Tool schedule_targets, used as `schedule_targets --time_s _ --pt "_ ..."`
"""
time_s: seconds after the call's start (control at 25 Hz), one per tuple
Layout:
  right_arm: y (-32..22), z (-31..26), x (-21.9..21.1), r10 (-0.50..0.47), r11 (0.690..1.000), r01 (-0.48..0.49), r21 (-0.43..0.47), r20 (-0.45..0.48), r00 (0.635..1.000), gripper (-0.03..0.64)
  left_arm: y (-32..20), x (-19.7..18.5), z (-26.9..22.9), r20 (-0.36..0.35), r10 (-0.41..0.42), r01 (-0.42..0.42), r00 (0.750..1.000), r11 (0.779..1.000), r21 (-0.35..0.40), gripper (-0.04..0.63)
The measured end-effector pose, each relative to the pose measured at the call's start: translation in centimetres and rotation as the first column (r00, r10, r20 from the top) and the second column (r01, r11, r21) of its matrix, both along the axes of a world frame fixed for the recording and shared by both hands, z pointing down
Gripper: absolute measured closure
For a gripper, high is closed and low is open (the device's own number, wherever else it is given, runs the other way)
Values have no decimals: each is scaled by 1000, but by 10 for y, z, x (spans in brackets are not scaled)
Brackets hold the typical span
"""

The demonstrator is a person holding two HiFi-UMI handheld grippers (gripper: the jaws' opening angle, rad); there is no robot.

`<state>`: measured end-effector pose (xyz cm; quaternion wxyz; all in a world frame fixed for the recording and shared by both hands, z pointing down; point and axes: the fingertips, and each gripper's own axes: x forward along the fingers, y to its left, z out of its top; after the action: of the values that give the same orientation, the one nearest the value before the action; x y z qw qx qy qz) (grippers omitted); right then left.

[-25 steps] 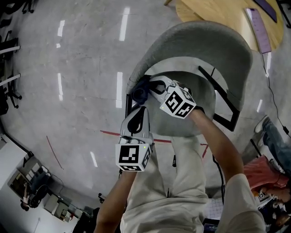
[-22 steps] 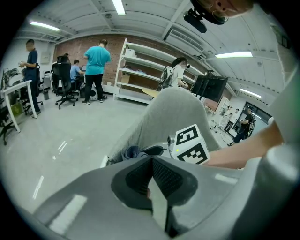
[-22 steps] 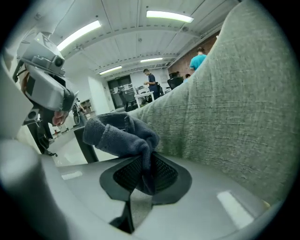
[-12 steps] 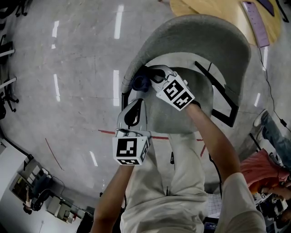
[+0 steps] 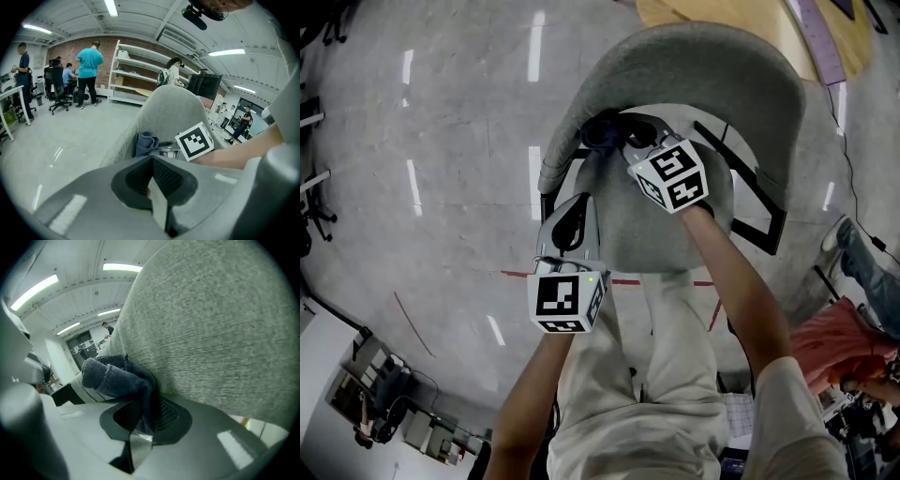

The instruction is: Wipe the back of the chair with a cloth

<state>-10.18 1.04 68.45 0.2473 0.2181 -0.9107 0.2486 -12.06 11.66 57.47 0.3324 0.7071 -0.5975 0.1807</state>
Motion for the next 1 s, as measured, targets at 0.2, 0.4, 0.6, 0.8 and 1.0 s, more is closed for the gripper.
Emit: schedule_targets --time_s 0.2,0.4,0.6,0.8,1.0 --pt "-18 1 25 157 986 -157 -47 -8 988 545 -3 6 -5 -1 13 -13 1000 1000 3 595" --pt "-31 3 51 321 943 -323 -85 -36 946 545 -9 11 -12 16 44 -44 999 999 18 595" --pt "-42 4 77 452 883 -456 -107 -63 890 545 -19 18 -19 25 66 -67 997 997 35 595" --pt "-49 3 106 554 819 -561 -118 -86 828 545 -22 28 -24 22 94 -95 995 995 42 595" --pt "-54 1 135 627 763 -635 -121 -101 772 545 -25 40 -24 23 130 -131 991 991 36 595"
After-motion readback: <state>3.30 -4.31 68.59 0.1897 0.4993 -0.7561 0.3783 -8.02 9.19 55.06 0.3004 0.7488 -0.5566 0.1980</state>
